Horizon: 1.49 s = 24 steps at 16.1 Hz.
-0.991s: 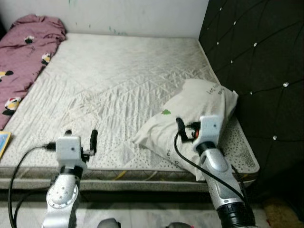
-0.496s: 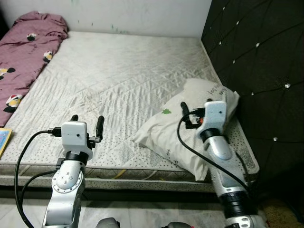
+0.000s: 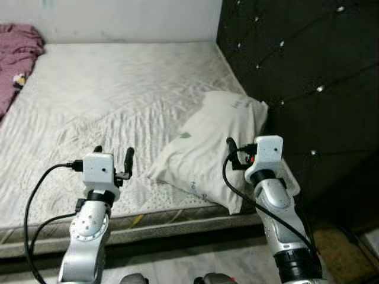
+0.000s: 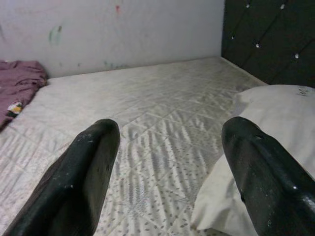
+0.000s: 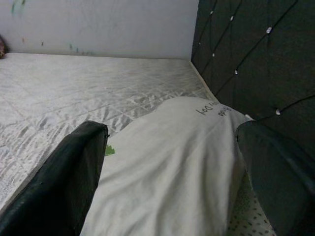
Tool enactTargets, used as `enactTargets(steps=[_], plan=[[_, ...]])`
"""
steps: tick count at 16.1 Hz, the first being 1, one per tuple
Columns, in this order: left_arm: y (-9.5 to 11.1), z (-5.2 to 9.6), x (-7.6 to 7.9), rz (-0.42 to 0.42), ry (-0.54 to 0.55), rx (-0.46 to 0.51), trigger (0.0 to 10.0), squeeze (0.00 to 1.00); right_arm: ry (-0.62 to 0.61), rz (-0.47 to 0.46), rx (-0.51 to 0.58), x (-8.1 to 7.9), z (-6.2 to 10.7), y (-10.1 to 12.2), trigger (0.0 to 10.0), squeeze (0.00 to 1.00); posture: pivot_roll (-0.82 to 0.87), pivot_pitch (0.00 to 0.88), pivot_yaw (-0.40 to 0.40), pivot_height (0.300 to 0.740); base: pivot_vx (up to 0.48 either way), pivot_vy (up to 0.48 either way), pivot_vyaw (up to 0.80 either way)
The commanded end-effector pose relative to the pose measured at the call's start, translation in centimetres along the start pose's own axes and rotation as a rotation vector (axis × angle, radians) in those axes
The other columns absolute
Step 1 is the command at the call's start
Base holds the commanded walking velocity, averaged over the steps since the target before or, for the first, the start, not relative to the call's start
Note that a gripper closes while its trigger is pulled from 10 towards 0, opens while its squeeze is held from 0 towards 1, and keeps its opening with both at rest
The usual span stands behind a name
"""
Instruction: Clean up the room
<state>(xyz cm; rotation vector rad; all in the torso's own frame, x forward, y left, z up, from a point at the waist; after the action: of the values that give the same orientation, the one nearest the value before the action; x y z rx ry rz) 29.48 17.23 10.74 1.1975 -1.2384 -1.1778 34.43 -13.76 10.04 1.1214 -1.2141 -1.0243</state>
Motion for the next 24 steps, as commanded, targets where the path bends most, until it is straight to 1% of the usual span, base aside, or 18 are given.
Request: enactTargets(steps=[1,3,5,9,12,14,16,18,21,24], plan=[[0.3,0.2,0.1,-0.009,-0.019,0.004,10.0,0.0,-0.004,-0.001,0.008,0.2,0.2,0.3,10.0,0.0,-0.02,0.0,-0.001,0.74,0.0,0.0,0.0],[0.2,0.5,0.4,-0.016,-0.033,0.0,10.0,0.0,0.016,0.014,0.001,0.0,0.6,0.1,10.0,0.0,-0.03,0.0,-0.004,0.74,0.0,0.0,0.0],[0.2,0.4,0.6,-0.008,-0.039,-0.005,10.0,0.0,0.042,0.019,0.003,-0.4,0.8,0.1,10.0,0.0,-0.02,0.0,-0.01,0.74,0.0,0.0,-0.33],[0.3,0.3,0.7,-0.007,-0.049,-0.005,10.0,0.0,0.043,0.014,-0.012,-0.4,0.6,0.0,10.0,0.0,-0.02,0.015,-0.012,0.74,0.0,0.0,0.1],[0.4,0.1,0.8,0.001,-0.053,0.0,10.0,0.0,0.047,0.01,-0.02,-0.4,0.6,-0.2,10.0,0.0,-0.03,0.0,-0.01,0.74,0.0,0.0,0.0],[0.8,-0.1,0.9,0.002,-0.058,0.02,10.0,0.0,0.062,0.03,-0.019,-0.6,0.6,-0.2,10.0,0.0,-0.03,0.0,-0.009,0.74,0.0,0.0,0.0],[0.7,-0.1,1.1,0.006,-0.069,0.018,10.0,0.0,0.074,0.051,-0.005,-0.7,0.6,0.1,10.0,0.0,-0.04,0.0,-0.005,0.74,0.0,0.0,0.8],[0.7,0.0,1.7,0.01,-0.087,0.019,10.0,0.0,0.056,0.04,-0.013,-0.4,0.6,0.0,10.0,0.0,-0.04,0.0,-0.007,0.74,0.0,0.0,0.64],[0.6,-0.1,1.6,0.012,-0.082,0.015,10.0,0.0,0.05,0.038,-0.022,-0.1,0.6,-0.1,10.0,0.0,-0.04,0.003,-0.011,0.74,0.0,0.0,0.0],[0.6,-0.1,1.6,0.011,-0.083,0.012,10.0,0.0,0.052,0.036,-0.027,-0.1,0.6,-0.3,10.0,0.0,-0.04,0.003,-0.011,0.74,0.0,-0.295,0.0]])
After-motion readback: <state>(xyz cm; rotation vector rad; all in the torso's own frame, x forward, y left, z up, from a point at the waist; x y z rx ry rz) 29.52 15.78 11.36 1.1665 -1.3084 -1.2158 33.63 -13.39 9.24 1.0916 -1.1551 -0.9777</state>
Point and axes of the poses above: a point about 5 cm out from each wrist's last joint towards the gripper, its own z axis pointing back from the gripper into the wrist, its own y axis along the axis of the wrist's last joint, x = y × z, the point moved 5 cm from there along -z, pointing out of the wrist towards the gripper, and after that the axes turned 9 degrees about z, right-handed, at the moved point
